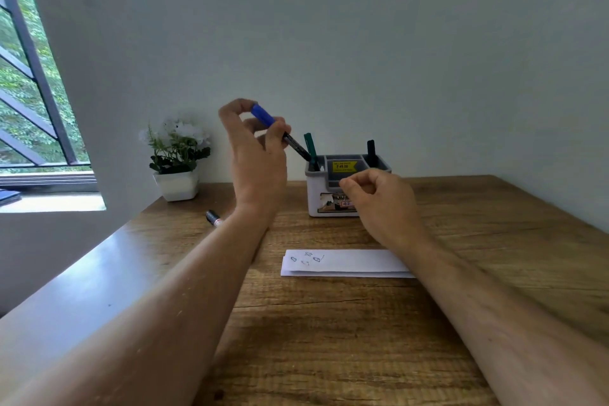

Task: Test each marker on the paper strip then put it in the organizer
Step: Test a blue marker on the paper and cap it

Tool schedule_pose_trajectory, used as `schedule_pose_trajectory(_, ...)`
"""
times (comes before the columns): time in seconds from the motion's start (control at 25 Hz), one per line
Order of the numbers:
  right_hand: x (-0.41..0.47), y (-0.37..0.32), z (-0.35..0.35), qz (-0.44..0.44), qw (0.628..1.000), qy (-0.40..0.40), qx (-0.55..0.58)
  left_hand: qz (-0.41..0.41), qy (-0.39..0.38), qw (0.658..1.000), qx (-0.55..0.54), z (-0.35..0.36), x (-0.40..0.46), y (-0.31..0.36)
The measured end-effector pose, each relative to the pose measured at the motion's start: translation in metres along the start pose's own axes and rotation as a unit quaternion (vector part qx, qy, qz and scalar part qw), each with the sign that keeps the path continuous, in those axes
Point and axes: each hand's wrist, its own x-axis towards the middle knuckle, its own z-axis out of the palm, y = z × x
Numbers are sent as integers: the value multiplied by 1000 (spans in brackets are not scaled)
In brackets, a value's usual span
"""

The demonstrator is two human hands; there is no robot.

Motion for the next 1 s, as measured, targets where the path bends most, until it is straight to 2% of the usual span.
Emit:
schedule_pose_trajectory(0.08,-1,0,2,-14,1000,-10,-8,48,4,998,51,8,4,-5)
schedule_pose_trajectory(0.16,-1,0,4,-26,999,-16,-13,53,-6,996,77,17,6,-12)
schedule_pose_trajectory(0.32,1,2,7,-44,997,-34,-52,16,-58,982,179,31,18,-23)
schedule_pose_trajectory(0.48,4,4,10,-48,995,-48,-67,-38,-92,968,232,40,32,-32)
schedule_pose_trajectory(0.84,7,6,11,-65,994,-42,-80,-79,-93,924,362,49,32,-42)
schedule_pose_trajectory(1.0,7,5,11,-59,993,-48,-92,-83,-73,931,348,42,33,-38)
